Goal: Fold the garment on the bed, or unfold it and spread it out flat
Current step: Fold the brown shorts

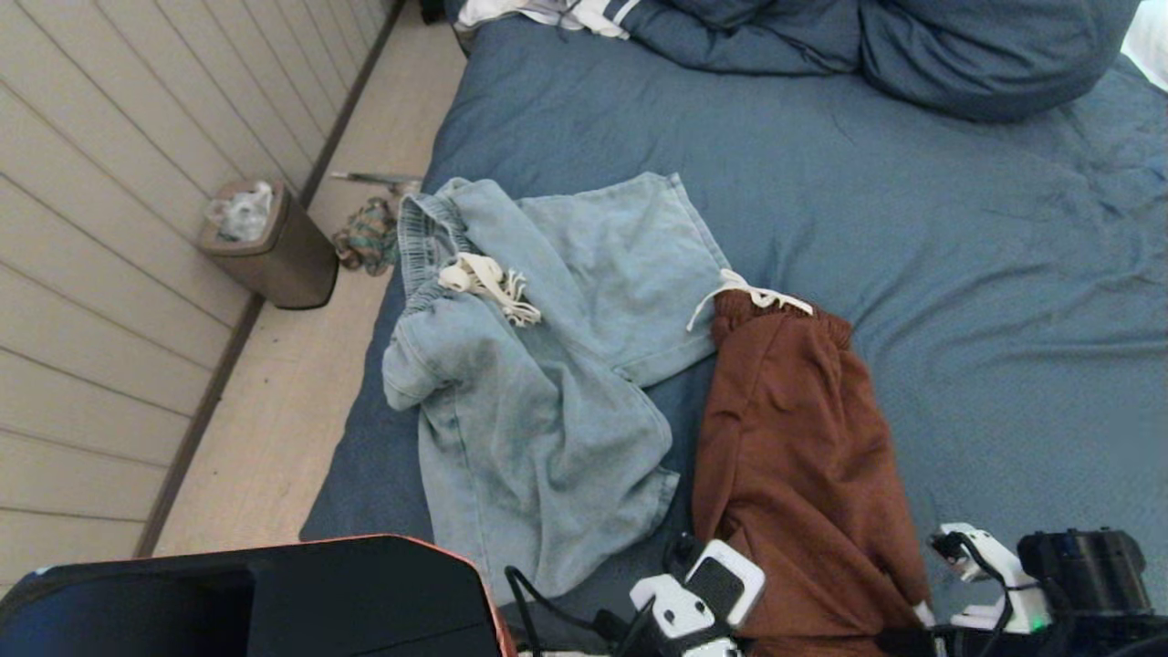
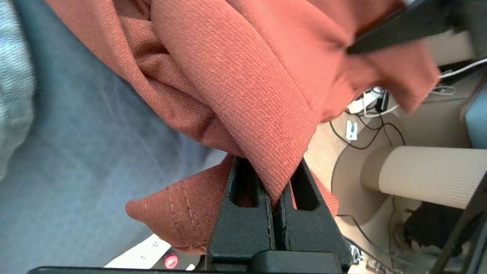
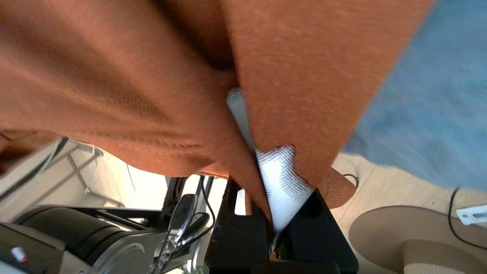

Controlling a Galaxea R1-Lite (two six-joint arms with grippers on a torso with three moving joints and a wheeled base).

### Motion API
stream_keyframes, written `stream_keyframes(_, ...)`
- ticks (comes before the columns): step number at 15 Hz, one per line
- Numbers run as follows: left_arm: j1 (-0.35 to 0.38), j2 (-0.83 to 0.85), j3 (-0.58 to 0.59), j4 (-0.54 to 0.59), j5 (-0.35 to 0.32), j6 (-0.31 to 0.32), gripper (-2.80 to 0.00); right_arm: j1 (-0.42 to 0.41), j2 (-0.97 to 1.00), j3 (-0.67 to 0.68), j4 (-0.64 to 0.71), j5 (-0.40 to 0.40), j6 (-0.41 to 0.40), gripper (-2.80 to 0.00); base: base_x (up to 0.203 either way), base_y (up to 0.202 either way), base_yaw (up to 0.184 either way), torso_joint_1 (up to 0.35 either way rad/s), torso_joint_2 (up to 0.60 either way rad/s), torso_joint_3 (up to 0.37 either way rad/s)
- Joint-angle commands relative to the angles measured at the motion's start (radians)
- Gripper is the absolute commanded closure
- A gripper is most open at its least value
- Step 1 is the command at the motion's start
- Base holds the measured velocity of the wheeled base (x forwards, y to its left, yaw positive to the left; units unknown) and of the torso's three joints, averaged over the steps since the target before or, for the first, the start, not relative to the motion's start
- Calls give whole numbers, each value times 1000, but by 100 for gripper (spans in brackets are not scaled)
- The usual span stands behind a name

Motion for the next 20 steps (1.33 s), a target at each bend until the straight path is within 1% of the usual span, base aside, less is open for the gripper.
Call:
stream_keyframes(1,-6,-26,39,-18,9,-2,0,-17,-129,0,67,2,-2,0,0,0,0,0,0,0)
stream_keyframes(3,-10,-68,69,-19,9,-2,0,-11,-199,-1,124,7,2,0,0,0,0,0,0,0)
stream_keyframes(5,-38,-117,95,-4,9,-3,0,-7,-252,-4,170,12,2,0,0,0,0,0,0,0)
stream_keyframes(7,-52,-126,107,-1,8,-7,0,-9,-291,-9,193,13,3,0,0,0,0,0,0,0)
stream_keyframes(9,-55,-123,116,-1,6,-16,0,-11,-294,-22,251,15,5,0,0,0,0,0,0,0)
stream_keyframes(10,-70,-123,125,-1,8,-36,0,-12,-295,-34,321,17,6,0,0,0,0,0,0,0)
stream_keyframes(11,-81,-123,133,-2,8,-41,0,-11,-301,-49,389,23,8,0,0,0,0,0,0,0)
stream_keyframes(13,-84,-137,131,-4,6,-47,0,-13,-342,-112,503,82,24,0,0,0,0,0,0,0)
stream_keyframes(14,-84,-156,124,1,2,-57,0,-16,-364,-157,566,116,43,0,0,0,0,0,0,0)
stream_keyframes(15,-81,-176,109,13,-1,-65,0,-18,-395,-227,664,158,76,0,0,0,0,0,0,0)
stream_keyframes(17,-68,-228,68,72,-3,-67,0,-20,-438,-348,802,213,121,0,0,0,0,0,0,0)
stream_keyframes(19,-44,-257,-7,145,-14,-71,0,-20,-440,-413,842,231,154,0,0,0,0,0,0,0)
stream_keyframes(20,-28,-254,-44,176,-35,-73,0,-18,-437,-429,843,232,169,0,0,0,0,0,0,0)
